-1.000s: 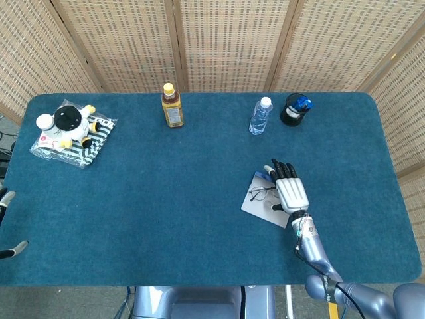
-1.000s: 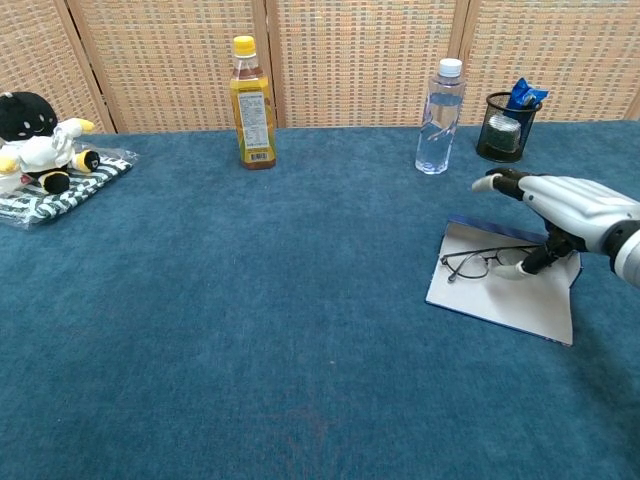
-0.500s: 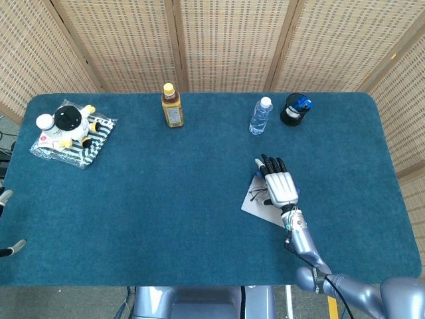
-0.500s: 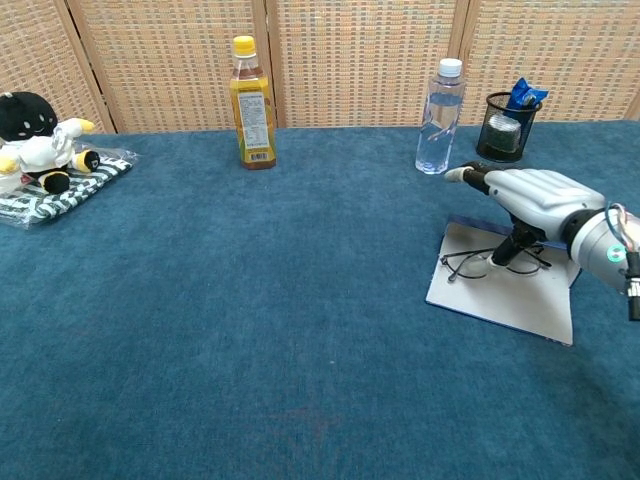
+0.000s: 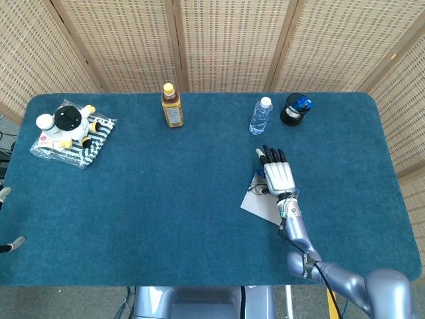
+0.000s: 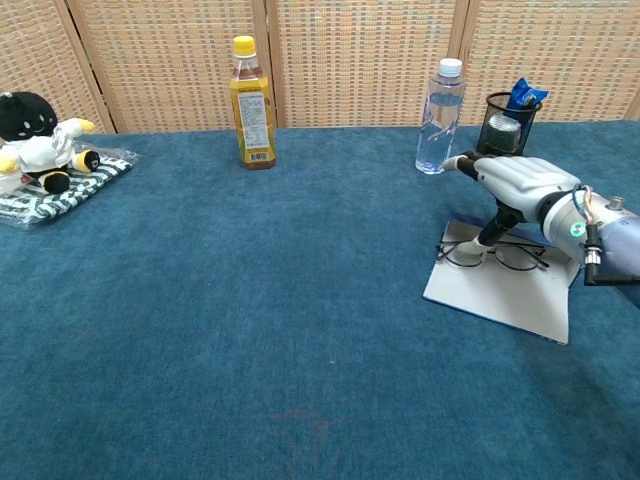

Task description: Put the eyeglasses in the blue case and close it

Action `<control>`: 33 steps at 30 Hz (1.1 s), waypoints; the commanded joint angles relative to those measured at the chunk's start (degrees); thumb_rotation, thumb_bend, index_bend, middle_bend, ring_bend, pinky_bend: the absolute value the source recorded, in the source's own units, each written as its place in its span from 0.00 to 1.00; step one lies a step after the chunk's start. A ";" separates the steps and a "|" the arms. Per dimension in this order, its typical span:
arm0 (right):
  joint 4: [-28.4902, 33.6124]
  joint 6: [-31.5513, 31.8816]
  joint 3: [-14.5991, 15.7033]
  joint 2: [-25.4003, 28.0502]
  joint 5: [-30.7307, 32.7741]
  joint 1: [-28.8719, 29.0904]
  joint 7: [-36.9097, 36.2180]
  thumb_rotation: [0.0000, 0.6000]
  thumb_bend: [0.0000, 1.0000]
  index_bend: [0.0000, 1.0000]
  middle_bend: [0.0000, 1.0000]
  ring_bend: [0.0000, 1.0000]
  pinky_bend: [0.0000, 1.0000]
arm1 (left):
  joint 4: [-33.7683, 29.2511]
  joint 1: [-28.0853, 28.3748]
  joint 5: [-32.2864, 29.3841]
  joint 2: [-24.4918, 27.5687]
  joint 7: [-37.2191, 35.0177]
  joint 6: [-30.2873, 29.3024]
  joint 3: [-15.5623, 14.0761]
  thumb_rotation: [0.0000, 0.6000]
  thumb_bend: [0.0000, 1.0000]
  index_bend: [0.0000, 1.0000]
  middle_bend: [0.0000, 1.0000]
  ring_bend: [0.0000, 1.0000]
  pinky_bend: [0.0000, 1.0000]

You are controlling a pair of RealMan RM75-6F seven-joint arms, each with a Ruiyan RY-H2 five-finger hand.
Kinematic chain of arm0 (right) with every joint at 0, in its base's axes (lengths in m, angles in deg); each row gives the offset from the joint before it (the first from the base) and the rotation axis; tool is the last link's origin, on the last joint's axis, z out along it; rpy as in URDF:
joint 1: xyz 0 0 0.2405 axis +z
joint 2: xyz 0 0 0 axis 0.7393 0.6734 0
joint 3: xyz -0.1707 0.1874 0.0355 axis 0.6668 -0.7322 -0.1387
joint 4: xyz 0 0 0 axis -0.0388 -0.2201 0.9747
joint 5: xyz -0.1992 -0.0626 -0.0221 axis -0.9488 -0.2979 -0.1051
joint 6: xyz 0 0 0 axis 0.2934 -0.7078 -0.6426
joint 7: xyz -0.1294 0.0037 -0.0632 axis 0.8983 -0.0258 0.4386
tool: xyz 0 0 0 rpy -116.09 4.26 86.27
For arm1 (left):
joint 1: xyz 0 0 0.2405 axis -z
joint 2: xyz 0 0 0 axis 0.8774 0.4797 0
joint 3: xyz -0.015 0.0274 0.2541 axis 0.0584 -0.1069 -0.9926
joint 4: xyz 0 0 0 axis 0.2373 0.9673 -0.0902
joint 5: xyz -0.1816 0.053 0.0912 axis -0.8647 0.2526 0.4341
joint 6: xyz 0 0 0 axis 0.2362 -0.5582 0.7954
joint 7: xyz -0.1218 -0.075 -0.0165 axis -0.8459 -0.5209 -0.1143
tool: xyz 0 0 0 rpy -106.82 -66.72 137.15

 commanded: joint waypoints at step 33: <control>27.18 14.43 10.34 11.67 -10.61 -10.65 0.82 1.00 0.31 0.32 0.00 0.00 0.04 | -0.48 -0.57 2.49 -0.04 0.39 -1.69 -0.93 1.00 0.00 0.00 0.00 0.00 0.00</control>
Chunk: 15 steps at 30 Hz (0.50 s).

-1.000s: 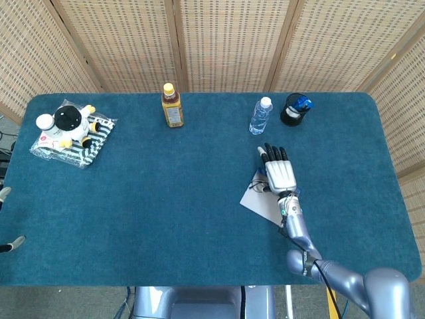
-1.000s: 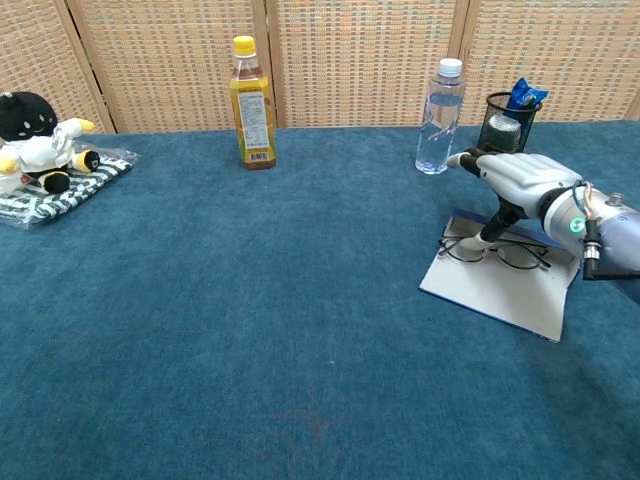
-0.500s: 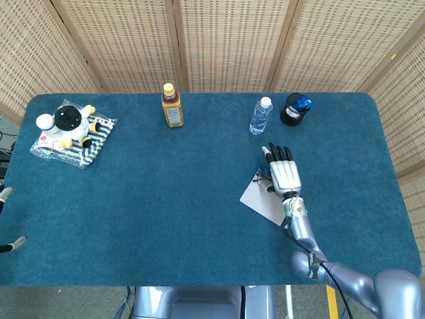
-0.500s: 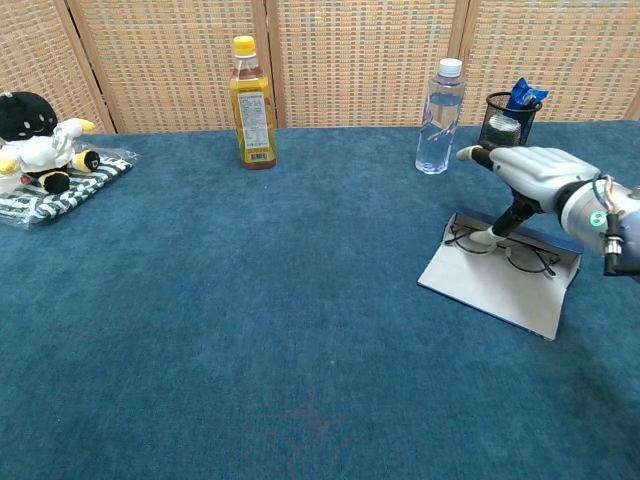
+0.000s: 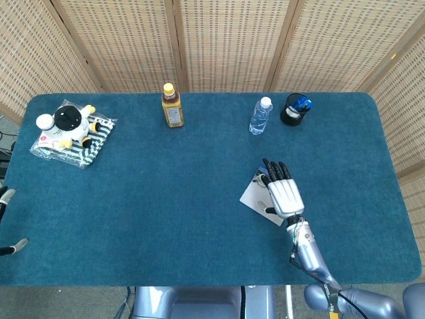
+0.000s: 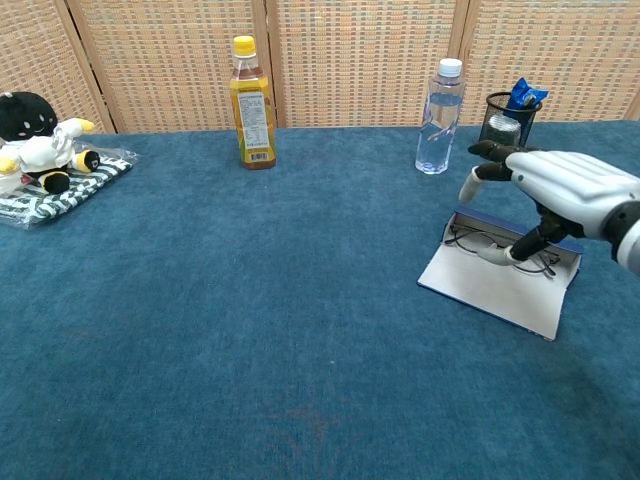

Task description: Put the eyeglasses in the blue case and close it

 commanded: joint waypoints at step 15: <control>-6.42 1.43 3.14 -8.71 -0.95 -0.87 7.84 1.00 0.31 0.34 0.00 0.00 0.04 | 0.26 -0.67 1.14 0.13 -0.79 -1.50 -0.32 1.00 0.00 0.00 0.00 0.00 0.00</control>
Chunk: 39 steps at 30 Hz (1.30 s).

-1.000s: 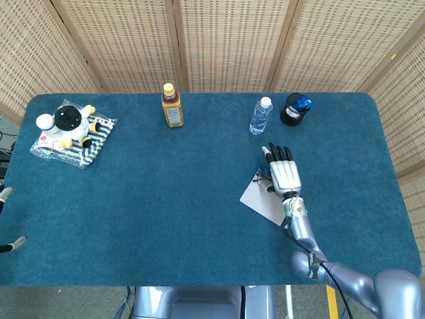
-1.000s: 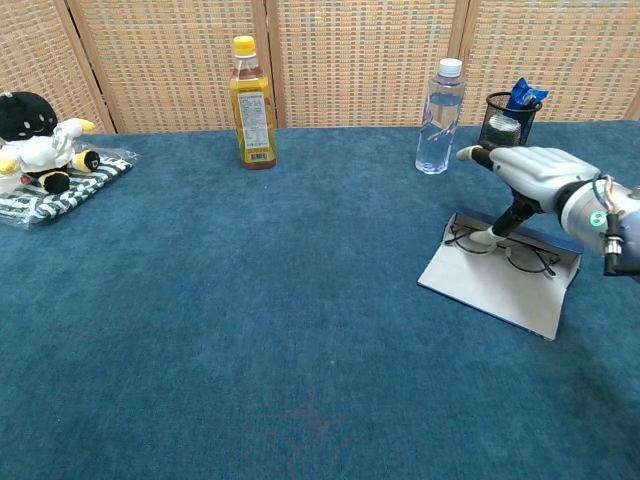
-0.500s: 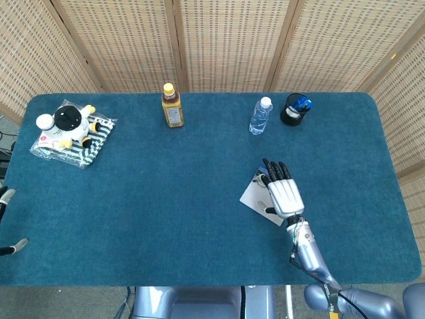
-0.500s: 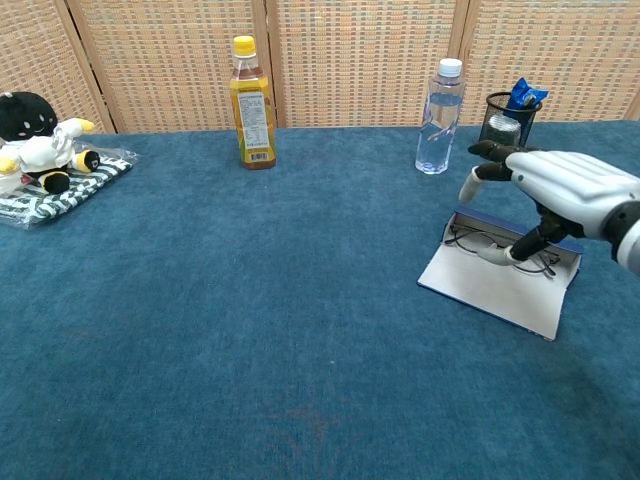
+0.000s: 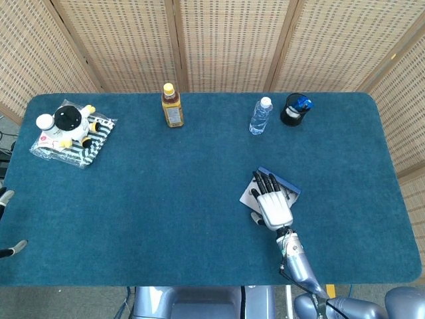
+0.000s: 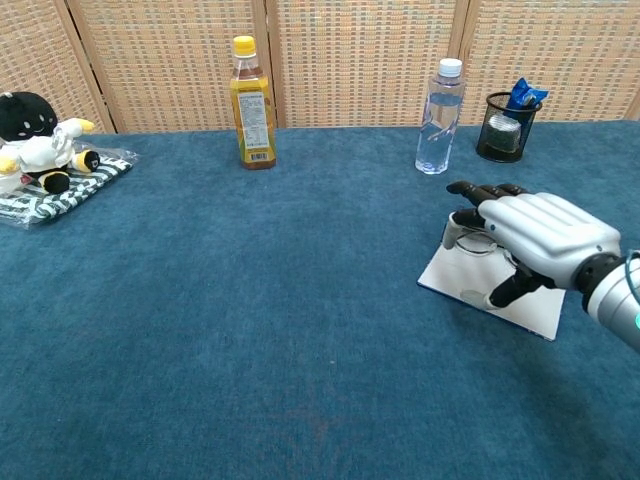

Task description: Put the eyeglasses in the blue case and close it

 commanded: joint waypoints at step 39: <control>-14.97 -2.05 -0.64 -7.44 -1.02 -1.01 7.29 1.00 0.51 0.38 0.00 0.00 0.04 | 0.00 0.31 -0.74 -0.09 0.34 0.80 0.18 1.00 0.00 0.00 0.00 0.00 0.00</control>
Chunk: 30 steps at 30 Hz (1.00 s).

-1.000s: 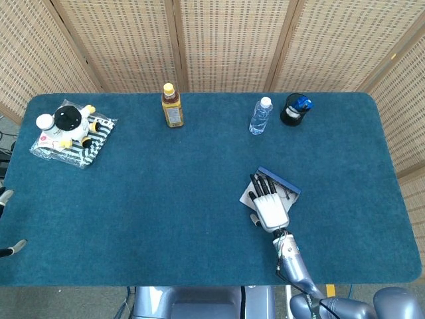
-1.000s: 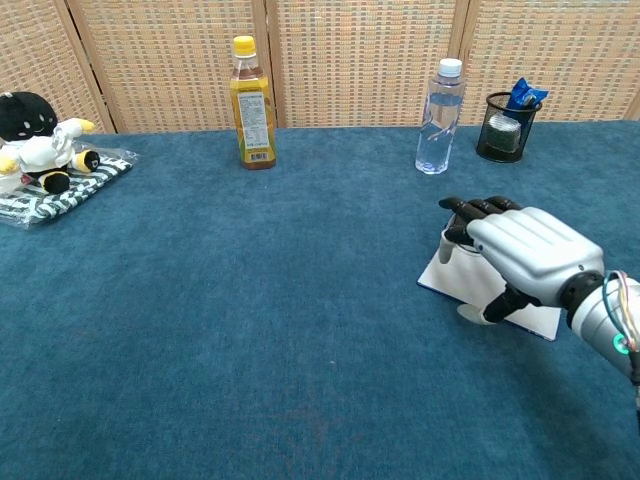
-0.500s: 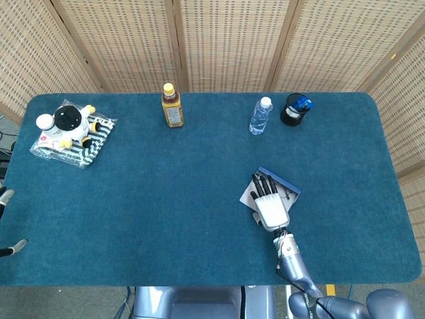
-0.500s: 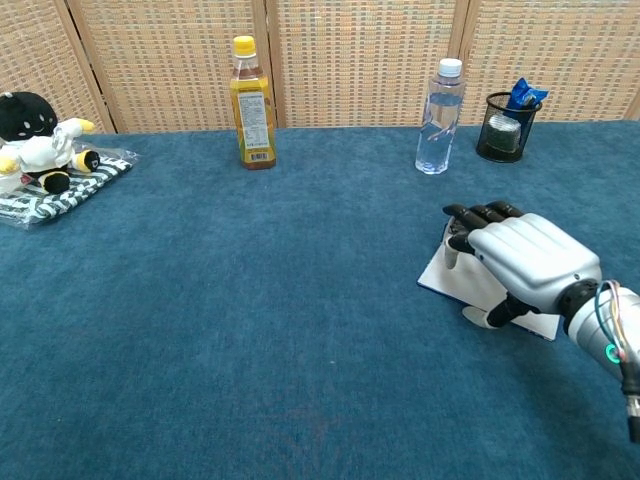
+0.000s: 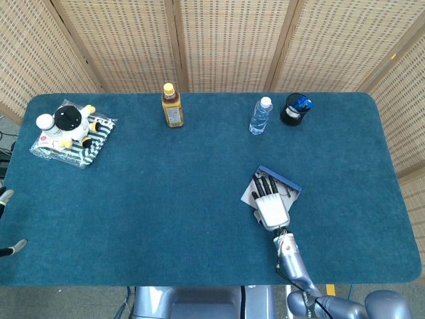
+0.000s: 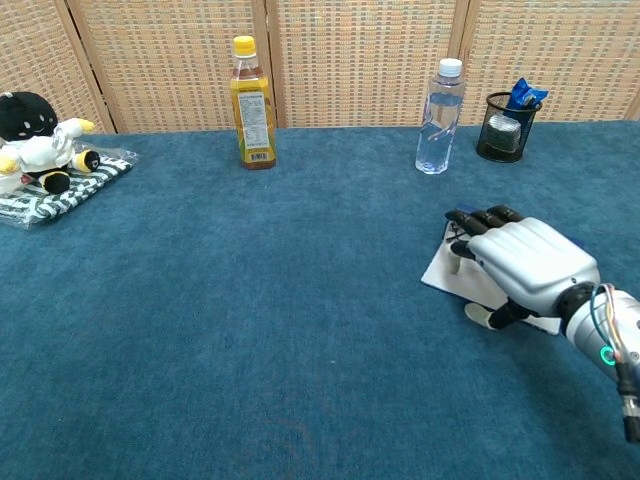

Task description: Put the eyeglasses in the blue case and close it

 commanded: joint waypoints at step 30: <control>-1.71 -1.01 -4.00 1.41 1.58 0.88 -1.55 1.00 0.54 0.39 0.00 0.00 0.04 | -0.18 0.18 -0.19 -0.17 0.71 0.39 -0.04 1.00 0.00 0.00 0.00 0.00 0.00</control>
